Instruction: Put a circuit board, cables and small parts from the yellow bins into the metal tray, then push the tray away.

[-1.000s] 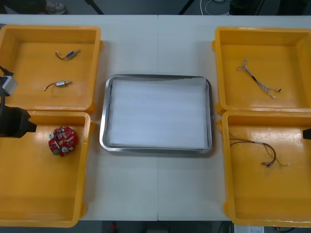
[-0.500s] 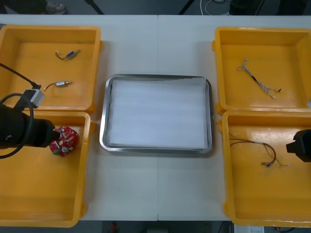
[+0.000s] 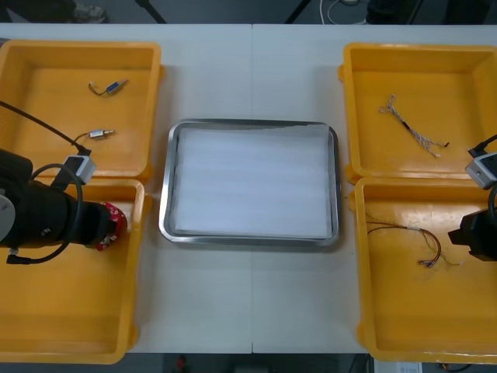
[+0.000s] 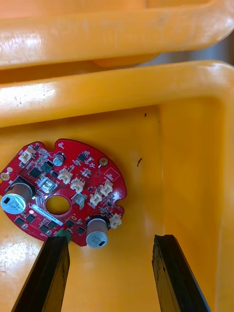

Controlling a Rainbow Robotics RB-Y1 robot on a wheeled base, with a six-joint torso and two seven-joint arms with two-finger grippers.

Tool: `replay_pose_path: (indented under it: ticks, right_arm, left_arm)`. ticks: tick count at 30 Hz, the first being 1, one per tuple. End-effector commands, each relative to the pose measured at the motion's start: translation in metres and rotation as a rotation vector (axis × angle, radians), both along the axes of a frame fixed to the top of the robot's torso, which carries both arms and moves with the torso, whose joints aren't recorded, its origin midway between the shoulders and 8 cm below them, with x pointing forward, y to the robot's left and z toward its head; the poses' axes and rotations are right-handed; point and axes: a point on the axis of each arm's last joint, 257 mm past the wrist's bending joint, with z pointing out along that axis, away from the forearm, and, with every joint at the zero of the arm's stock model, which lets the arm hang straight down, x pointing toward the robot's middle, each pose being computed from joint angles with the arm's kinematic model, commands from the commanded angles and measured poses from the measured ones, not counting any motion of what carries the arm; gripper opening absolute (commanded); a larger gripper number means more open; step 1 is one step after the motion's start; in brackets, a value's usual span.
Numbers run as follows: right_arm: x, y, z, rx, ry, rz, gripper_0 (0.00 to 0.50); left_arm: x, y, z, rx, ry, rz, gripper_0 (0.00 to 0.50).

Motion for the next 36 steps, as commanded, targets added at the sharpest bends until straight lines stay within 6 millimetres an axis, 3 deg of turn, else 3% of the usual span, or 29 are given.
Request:
replay_pose_path:
  ticks: [1, 12, 36]
  right_arm:
    - [0.002, -0.006, -0.014, -0.079, 0.018, 0.122, 0.488]
    - [0.030, -0.008, -0.037, -0.167, -0.042, 0.262, 0.490]
    - [0.064, -0.003, -0.071, -0.227, -0.064, 0.316, 0.489]
  left_arm:
    - [-0.007, -0.003, -0.024, -0.056, 0.037, 0.085, 0.500]
    - [-0.009, -0.001, -0.045, -0.055, 0.055, 0.096, 0.500]
    - [-0.010, -0.012, -0.057, -0.070, 0.058, 0.090, 0.500]
